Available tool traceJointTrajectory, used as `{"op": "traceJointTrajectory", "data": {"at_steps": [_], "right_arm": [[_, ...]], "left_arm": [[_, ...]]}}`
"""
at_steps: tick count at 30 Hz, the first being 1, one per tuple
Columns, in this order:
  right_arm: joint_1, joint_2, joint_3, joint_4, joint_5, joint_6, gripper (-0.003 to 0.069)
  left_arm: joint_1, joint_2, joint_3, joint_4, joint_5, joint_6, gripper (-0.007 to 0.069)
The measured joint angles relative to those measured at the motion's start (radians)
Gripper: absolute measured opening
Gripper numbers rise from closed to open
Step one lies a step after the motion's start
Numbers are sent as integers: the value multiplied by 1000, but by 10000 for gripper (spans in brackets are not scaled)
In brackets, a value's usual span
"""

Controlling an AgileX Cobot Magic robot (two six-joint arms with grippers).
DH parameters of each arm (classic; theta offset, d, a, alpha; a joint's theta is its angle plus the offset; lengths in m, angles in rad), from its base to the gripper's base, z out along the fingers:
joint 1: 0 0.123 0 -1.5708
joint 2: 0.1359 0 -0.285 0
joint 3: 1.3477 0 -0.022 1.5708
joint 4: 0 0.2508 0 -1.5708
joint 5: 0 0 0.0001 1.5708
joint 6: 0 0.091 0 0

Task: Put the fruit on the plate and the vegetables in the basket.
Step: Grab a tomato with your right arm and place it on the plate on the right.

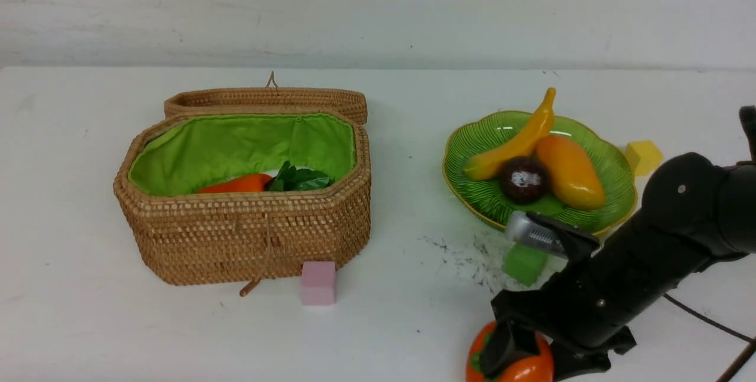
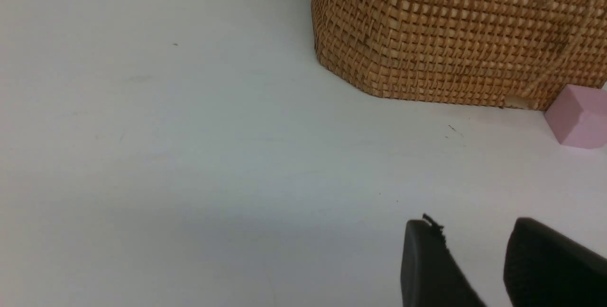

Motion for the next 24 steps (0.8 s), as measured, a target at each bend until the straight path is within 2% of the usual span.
{"op": "traceJointTrajectory", "data": {"at_steps": [4,7,11,18,24], "right_arm": [[0,-26,-4,9,-2,-55,528],[-4,-47,-31,-40,-1,-65,528],[-71,-95,-150,-70,-48,-66,528],[-217,-73,-337,-14,-282,-51,528],[-233,69,-348,-11,-274,-64,528]], "left_arm": [[0,0,0,0,0,0,239],[0,0,0,0,0,0,239],[0,0,0,0,0,0,239],[0,0,0,0,0,0,239],[0,0,0,0,0,0,239]]}}
